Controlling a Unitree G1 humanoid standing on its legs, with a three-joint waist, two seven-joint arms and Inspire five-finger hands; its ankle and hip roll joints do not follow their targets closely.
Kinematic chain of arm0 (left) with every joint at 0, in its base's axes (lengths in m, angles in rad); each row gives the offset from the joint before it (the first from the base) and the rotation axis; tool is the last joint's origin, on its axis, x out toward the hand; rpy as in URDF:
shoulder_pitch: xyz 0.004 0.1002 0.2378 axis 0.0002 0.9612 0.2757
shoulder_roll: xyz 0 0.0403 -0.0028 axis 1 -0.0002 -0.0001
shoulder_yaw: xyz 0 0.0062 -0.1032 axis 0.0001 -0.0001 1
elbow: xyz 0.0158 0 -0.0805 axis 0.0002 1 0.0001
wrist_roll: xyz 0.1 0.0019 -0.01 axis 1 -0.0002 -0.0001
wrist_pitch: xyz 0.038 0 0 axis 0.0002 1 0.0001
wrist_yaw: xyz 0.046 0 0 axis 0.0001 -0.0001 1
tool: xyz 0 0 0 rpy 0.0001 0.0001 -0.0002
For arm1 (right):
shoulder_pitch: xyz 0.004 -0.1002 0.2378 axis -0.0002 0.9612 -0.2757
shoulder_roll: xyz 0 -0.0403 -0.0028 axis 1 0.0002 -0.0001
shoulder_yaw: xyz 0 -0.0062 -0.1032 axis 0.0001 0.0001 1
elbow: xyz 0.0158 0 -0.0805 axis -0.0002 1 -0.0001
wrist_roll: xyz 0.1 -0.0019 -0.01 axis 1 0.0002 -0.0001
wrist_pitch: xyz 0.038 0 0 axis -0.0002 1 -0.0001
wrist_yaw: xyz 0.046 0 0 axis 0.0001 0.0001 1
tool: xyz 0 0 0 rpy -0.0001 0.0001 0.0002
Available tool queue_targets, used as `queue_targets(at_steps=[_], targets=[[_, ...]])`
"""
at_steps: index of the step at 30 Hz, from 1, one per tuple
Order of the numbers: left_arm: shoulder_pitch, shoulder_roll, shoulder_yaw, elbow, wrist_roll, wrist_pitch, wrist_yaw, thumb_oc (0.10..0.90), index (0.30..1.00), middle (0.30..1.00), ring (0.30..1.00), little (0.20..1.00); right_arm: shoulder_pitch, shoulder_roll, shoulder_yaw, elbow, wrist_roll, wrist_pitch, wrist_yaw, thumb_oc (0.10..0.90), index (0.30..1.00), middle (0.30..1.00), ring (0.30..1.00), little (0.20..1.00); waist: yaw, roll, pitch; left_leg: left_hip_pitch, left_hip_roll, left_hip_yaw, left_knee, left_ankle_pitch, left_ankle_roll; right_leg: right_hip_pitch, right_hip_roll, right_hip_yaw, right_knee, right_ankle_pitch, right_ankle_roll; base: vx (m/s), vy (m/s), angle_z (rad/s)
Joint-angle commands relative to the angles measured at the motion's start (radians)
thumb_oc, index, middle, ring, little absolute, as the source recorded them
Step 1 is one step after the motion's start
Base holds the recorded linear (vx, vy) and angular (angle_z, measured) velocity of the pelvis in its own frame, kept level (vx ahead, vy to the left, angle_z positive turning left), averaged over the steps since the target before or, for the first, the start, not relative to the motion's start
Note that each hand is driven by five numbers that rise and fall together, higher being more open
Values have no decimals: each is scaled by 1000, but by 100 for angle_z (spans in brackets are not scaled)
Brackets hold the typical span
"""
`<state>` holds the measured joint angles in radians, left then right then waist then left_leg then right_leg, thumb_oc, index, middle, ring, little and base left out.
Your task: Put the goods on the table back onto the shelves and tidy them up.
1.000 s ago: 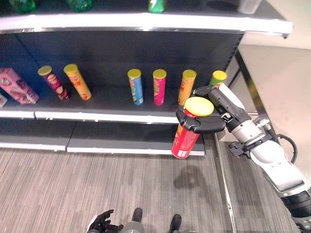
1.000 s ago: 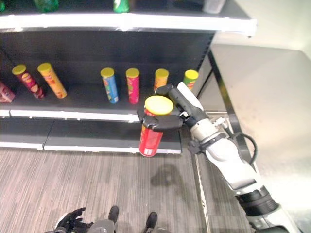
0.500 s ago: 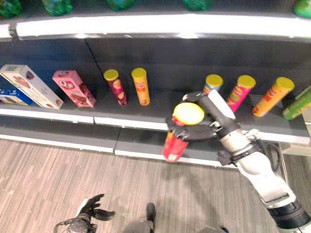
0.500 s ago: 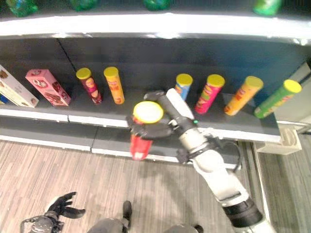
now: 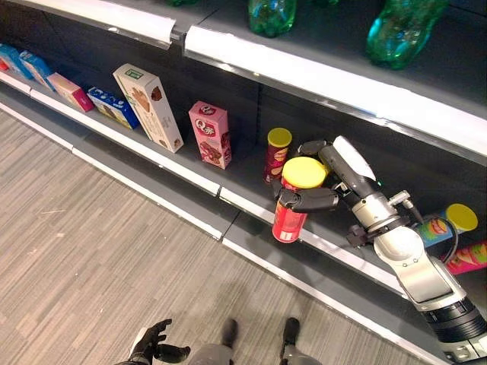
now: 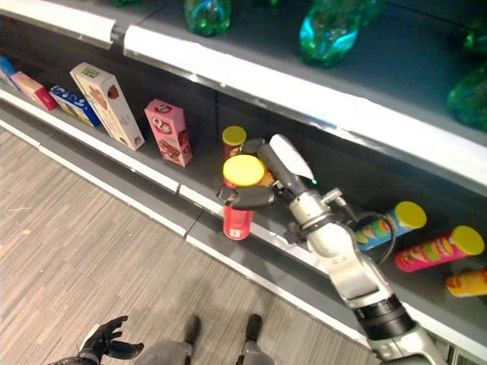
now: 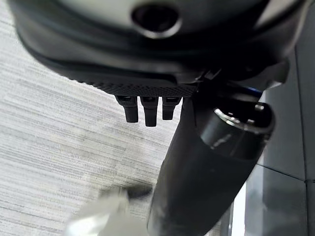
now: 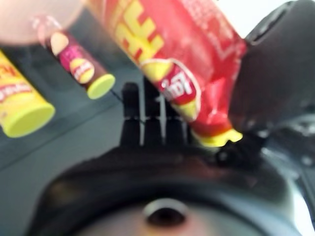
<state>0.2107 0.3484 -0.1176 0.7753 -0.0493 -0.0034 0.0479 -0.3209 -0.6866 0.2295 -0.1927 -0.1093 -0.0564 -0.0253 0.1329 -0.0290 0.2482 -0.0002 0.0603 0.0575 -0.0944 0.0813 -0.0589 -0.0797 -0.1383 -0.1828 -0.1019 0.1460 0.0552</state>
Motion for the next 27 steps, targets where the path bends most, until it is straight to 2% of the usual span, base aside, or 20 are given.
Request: queue_targets(at_steps=[1, 9, 14, 16, 17, 18, 21, 23, 27], targets=[[-22, 36, 1, 25, 24, -40, 8, 800, 900, 900, 900, 900, -55, -45, -53, -105, -2, -82, -52, 400, 300, 300, 300, 300, -44, 26, -73, 43, 35, -55, 7, -107, -28, 115, -131, -65, 26, -61, 155, 9, 0, -44], [-18, 35, 4, 10, 26, -42, 7, 800, 900, 900, 900, 900, -48, -30, -51, -101, -11, -83, -55, 400, 300, 300, 300, 300, -48, 23, -78, 55, 37, -38, 7, -116, -25, 119, -134, -59, 21, -57, 158, 3, 3, -26], [-9, 32, 1, -3, 34, -42, 15, 800, 900, 900, 900, 900, -15, -19, -80, -80, -59, -79, -93, 400, 300, 300, 300, 300, -56, 23, -77, 60, 36, -30, 7, -124, -23, 119, -137, -57, 20, -54, 160, 4, 5, -10], [-5, 33, -5, -7, 38, -44, 19, 800, 900, 900, 900, 900, -16, -18, -99, -24, -140, -61, -152, 400, 300, 300, 300, 300, -53, 26, -74, 61, 36, -31, 7, -126, -21, 117, -138, -59, 21, -54, 162, 0, 0, 0], [-7, 38, -16, -13, 40, -47, 31, 800, 900, 900, 900, 900, -33, -6, -113, 29, -233, -40, -234, 400, 300, 300, 300, 300, -45, 32, -60, 56, 35, -35, 7, -124, -19, 113, -139, -63, 25, -54, 162, 0, 0, 0], [-10, 39, -21, -12, 41, -48, 37, 800, 900, 900, 900, 900, -39, 5, -113, 47, -254, -36, -259, 400, 300, 300, 300, 300, -42, 34, -55, 52, 34, -39, 7, -122, -18, 110, -140, -65, 27, -55, 163, -41, 1, -1], [-27, 49, -48, -17, 38, -55, 70, 800, 900, 900, 900, 900, -74, 26, -118, 146, -398, 16, -399, 400, 300, 300, 300, 300, -23, 50, -9, 24, 30, -53, 13, -112, -16, 84, -147, -70, 49, -63, 163, -110, -1, 1], [-47, 56, -70, -21, 26, -62, 87, 800, 900, 900, 900, 900, -119, 28, -123, 215, -422, 44, -472, 400, 300, 300, 300, 300, -10, 61, 29, -12, 25, -67, 37, -109, -13, 56, -156, -72, 79, -69, 161, -152, 6, 10], [-80, 68, -98, -29, 10, -73, 104, 800, 900, 900, 900, 900, -203, 22, -125, 292, -420, 68, -562, 400, 300, 300, 300, 300, 5, 73, 66, -70, 23, -82, 64, -104, -13, 20, -166, -81, 95, -68, 161, -94, -1, 12]])
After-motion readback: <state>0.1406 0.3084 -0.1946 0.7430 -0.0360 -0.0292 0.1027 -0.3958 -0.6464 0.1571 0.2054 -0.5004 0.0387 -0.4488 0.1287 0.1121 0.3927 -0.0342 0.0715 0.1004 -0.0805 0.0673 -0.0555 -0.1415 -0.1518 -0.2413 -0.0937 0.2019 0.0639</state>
